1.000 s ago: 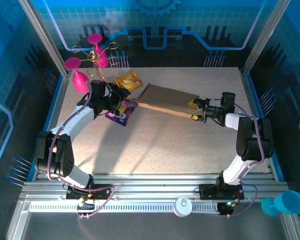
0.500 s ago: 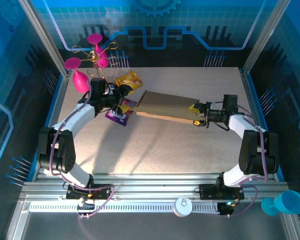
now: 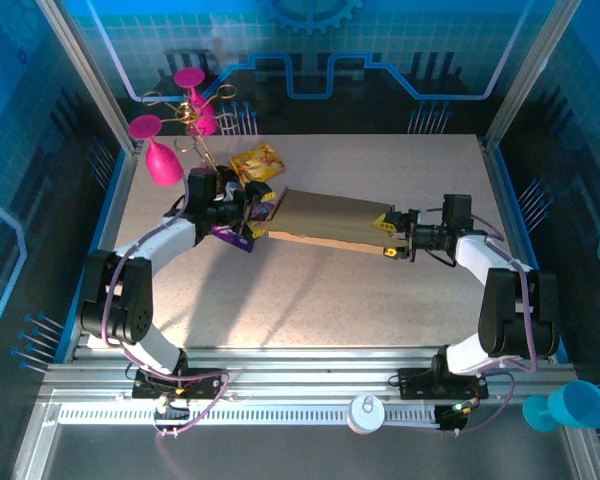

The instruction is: Fold the paper box

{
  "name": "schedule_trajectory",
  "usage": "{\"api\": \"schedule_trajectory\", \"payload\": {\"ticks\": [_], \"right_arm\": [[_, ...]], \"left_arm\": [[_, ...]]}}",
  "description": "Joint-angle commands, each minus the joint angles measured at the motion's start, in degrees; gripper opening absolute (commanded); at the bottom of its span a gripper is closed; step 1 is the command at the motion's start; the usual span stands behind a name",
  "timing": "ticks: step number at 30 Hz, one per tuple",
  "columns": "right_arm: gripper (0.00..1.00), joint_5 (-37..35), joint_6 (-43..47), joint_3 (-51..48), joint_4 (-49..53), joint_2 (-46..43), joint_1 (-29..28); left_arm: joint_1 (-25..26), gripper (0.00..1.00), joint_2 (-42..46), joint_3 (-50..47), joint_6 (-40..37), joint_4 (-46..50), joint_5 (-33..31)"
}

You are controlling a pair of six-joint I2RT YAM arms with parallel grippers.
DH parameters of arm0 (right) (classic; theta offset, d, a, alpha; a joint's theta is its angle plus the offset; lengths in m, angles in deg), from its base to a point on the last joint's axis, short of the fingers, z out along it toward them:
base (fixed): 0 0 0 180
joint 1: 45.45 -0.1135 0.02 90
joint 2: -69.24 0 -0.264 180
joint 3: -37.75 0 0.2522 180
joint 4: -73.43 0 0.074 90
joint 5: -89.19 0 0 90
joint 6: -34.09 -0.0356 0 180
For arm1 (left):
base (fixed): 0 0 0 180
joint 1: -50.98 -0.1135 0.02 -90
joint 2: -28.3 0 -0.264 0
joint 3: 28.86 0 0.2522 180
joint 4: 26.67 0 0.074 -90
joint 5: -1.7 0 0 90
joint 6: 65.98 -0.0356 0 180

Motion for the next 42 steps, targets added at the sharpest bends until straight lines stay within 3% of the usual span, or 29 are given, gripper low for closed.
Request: {"api": "schedule_trajectory", "payload": {"ticks": [1,13,25,29,32,34,38,42], "right_arm": [[0.43,2.2,-1.5,-0.7,-1.3,-1.9,-0.5],[0.42,2.3,-4.4,-1.7,-5.5,-1.9,-0.7],[0.43,2.1,-4.8,-2.0,-6.7,-0.3,-1.2],[0.50,1.5,-2.7,-1.3,-4.9,0.4,-1.2],[0.60,0.1,4.4,1.5,3.1,1.1,-1.0],[0.69,-2.4,13.8,6.1,14.5,1.9,-0.9],[0.77,-9.3,30.7,16.2,35.0,3.2,-1.1],[0.82,-12.8,35.4,19.9,40.5,2.6,-1.1]], "left_arm": [[1.1,0.86,-0.1,-2.5,2.5,-4.4,1.9],[2.7,0.63,1.7,-4.6,6.4,-8.1,0.1],[3.8,0.57,2.9,-5.5,10.5,-9.8,-1.6],[4.2,0.54,4.2,-6.5,12.8,-9.2,-2.8],[4.4,0.52,6.5,-7.3,15.3,-5.1,-4.7],[4.9,0.52,8.8,-7.1,16.4,2.0,-6.9],[5.3,0.47,13.3,-7.6,20.1,13.7,-10.8],[5.2,0.46,16.0,-8.3,23.4,19.2,-13.1]]}}
